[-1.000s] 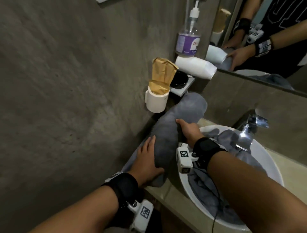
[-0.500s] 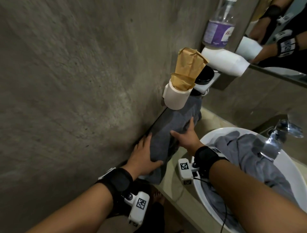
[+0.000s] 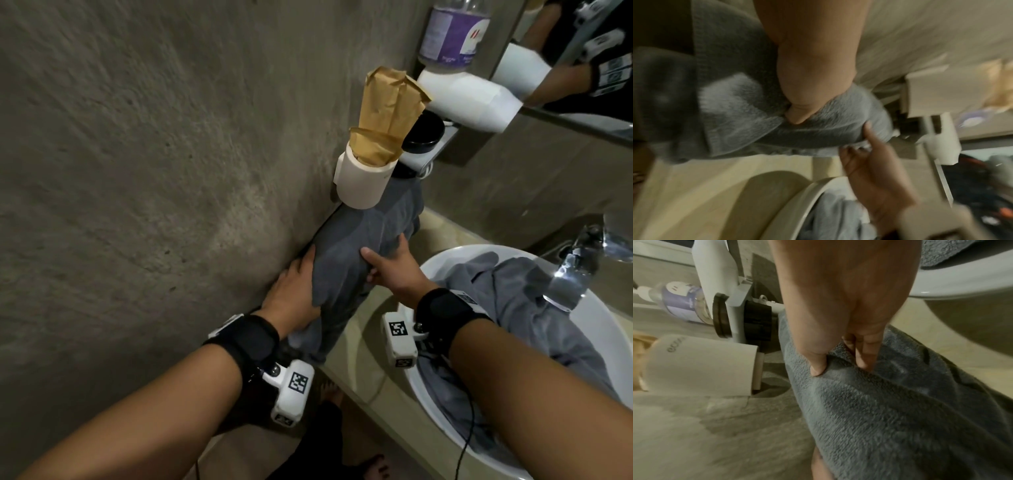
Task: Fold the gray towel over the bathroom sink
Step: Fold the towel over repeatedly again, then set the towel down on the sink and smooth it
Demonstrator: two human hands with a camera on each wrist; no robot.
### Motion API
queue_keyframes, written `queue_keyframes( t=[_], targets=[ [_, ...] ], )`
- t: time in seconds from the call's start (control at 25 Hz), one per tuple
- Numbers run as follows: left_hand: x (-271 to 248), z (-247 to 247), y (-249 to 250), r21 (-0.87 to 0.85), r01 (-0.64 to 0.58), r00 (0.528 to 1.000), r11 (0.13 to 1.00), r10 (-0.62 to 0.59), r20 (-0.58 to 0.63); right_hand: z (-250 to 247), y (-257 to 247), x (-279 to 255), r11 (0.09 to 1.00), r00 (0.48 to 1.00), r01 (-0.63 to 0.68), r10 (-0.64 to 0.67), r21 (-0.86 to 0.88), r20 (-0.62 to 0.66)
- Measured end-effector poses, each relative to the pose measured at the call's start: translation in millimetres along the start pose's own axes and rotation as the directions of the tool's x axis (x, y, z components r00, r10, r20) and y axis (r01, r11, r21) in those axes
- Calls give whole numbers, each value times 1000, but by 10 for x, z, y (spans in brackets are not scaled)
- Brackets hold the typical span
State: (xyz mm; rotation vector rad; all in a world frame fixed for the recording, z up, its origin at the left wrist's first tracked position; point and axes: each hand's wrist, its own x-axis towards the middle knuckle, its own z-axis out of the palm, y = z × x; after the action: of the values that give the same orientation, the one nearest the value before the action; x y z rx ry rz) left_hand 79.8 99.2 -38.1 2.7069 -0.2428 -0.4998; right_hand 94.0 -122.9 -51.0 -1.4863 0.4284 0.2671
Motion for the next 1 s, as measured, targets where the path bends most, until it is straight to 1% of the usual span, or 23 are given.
queue_keyframes(
  t=[0.04, 0.08, 0.12, 0.2, 0.24, 0.28, 0.32, 0.36, 0.4, 0.44, 0.48, 0.56, 0.64, 0.72, 0.8, 0.92, 1.0],
  targets=[
    [-17, -48, 1, 57, -5, 1000, 998, 4, 29, -33, 3, -42, 999, 999, -1, 2, -34, 42],
    [-52, -67, 13, 120, -9, 999, 993, 5, 32, -59, 8, -85, 997, 997, 1, 5, -82, 77],
    [-100, -51, 30, 178, -10, 1000, 984, 10, 1, -78, 24, -126, 991, 995, 5, 8, -134, 95],
    [-201, -17, 92, 237, -21, 993, 971, 48, -110, -146, 15, -183, 967, 998, 51, -37, -248, 60],
    [-225, 3, 115, 223, -50, 986, 973, 84, -147, -204, -11, -185, 938, 995, 101, -104, -333, 10],
    [-235, 32, 124, 197, -96, 981, 976, 126, -150, -259, -38, -176, 890, 982, 152, -184, -431, -33],
    [-230, 49, 123, 172, -149, 977, 974, 172, -123, -290, -80, -165, 832, 963, 204, -266, -516, -47],
    [-219, 57, 117, 151, -201, 974, 968, 214, -78, -288, -129, -167, 766, 939, 267, -344, -585, -23],
    [-193, 64, 104, 131, -241, 969, 962, 246, -26, -248, -174, -162, 687, 912, 332, -410, -646, 32],
    [-161, 73, 88, 110, -267, 963, 957, 267, 15, -191, -207, -148, 609, 895, 374, -434, -700, 101],
    [-131, 79, 59, 93, -280, 960, 955, 278, 40, -123, -229, -130, 549, 900, 384, -401, -742, 169],
    [-78, 77, -22, 76, -290, 956, 954, 285, 69, -30, -244, -78, 499, 940, 335, -242, -799, 243],
    [-16, 60, -97, 66, -288, 953, 955, 279, 118, -16, -249, 1, 475, 953, 303, -133, -826, 272],
    [46, 28, -121, 48, -289, 948, 956, 278, 153, -25, -250, 61, 460, 949, 309, -92, -832, 301],
    [83, -1, -93, 5, -285, 947, 958, 281, 158, -39, -250, 67, 487, 945, 314, -82, -815, 316],
    [67, -46, -12, -45, -234, 965, 971, 238, 114, -135, -212, -36, 602, 941, 335, -175, -725, 289],
    [35, -77, 81, 17, -199, 979, 980, 198, 44, -266, -154, -199, 657, 941, 339, -251, -673, 229]
  ],
)
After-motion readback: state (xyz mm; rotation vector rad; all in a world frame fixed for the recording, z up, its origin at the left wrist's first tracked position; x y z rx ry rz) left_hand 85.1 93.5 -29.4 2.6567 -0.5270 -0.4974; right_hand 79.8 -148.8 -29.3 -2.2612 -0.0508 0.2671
